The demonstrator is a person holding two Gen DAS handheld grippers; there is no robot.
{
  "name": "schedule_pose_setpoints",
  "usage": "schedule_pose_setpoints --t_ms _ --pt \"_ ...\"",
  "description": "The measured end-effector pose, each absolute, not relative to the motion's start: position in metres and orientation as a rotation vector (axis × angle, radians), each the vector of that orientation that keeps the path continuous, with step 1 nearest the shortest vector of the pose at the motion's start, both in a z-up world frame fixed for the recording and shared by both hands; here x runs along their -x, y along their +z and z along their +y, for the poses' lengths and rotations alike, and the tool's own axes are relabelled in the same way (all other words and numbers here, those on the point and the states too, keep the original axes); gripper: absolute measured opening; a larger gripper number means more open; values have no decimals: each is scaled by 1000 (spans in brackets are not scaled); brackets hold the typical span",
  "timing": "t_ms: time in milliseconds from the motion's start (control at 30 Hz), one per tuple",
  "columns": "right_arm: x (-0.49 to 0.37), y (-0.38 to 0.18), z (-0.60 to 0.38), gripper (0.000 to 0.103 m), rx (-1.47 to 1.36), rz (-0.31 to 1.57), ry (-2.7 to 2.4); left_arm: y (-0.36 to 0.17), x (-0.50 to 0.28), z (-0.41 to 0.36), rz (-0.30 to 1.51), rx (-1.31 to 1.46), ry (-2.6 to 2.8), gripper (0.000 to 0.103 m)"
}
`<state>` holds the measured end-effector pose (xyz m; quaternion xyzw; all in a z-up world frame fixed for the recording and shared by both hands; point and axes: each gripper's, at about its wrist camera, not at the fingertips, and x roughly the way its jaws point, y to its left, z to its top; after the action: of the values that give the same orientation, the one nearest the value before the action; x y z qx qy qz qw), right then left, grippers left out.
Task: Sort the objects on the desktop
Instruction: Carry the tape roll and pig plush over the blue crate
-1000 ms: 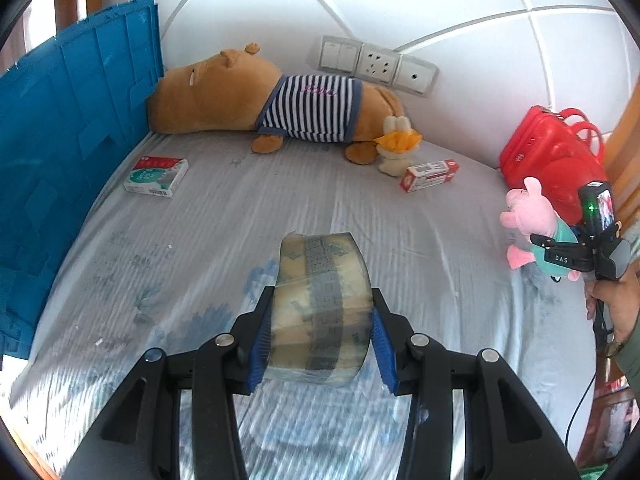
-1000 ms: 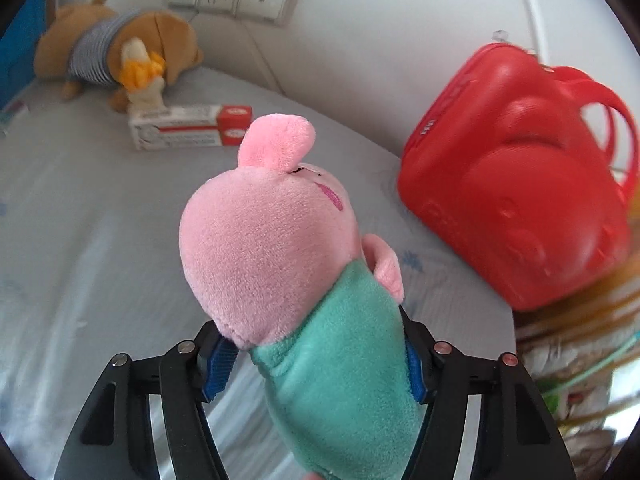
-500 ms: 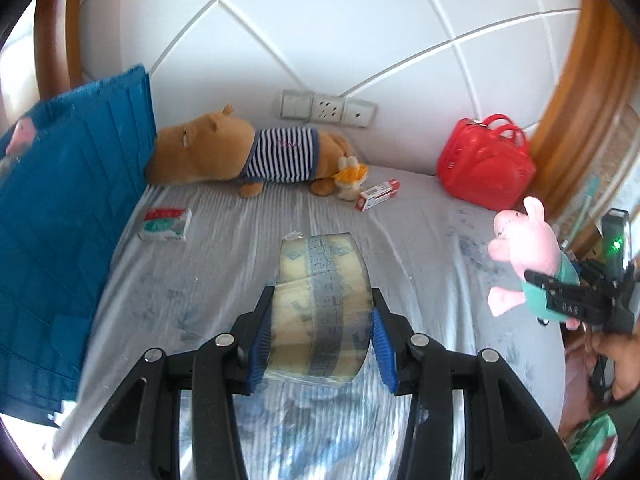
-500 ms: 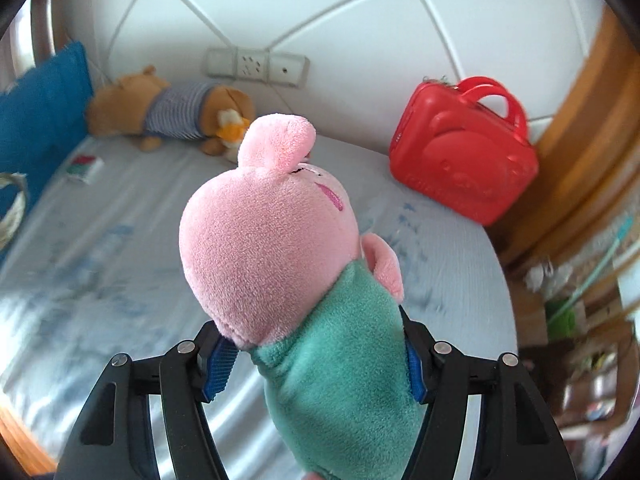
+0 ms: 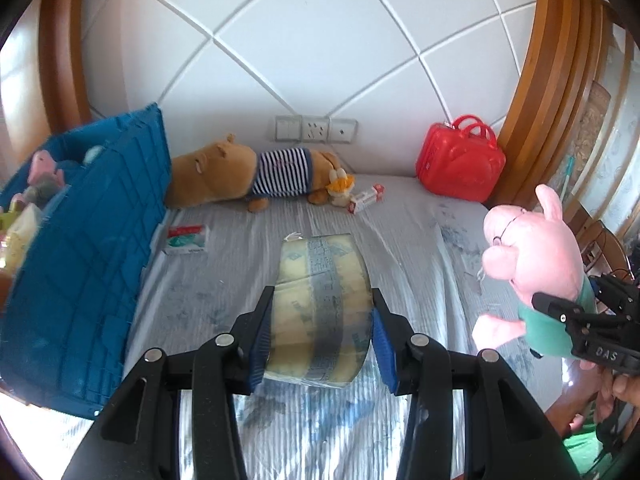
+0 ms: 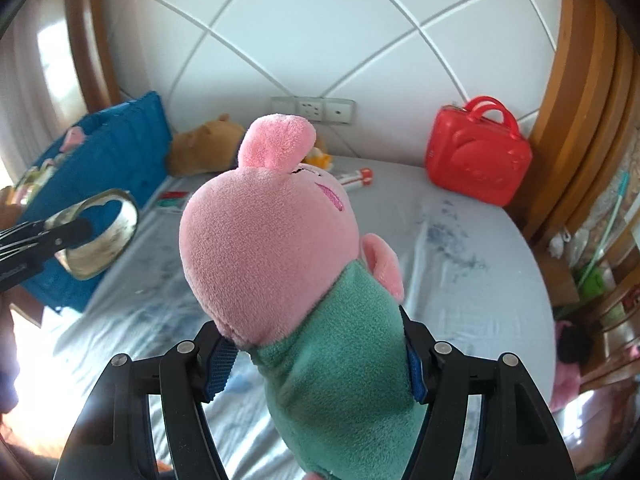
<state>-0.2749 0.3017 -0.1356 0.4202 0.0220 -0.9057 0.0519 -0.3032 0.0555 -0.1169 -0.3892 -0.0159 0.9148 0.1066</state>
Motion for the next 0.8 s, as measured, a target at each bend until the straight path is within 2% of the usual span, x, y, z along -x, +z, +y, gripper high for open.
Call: schedule_pose_setpoints --t_ms 400,633,800 --pt "270 -99 252 67 -1080 102 -2662 -59 261 -18 -164 1078 2885 43" --pt "283 -60 183 67 -947 163 -2606 -8 258 -107 -243 948 3013 43" --pt "299 -28 109 67 -846 218 -2587 37 265 -185 -202 839 3067 43"
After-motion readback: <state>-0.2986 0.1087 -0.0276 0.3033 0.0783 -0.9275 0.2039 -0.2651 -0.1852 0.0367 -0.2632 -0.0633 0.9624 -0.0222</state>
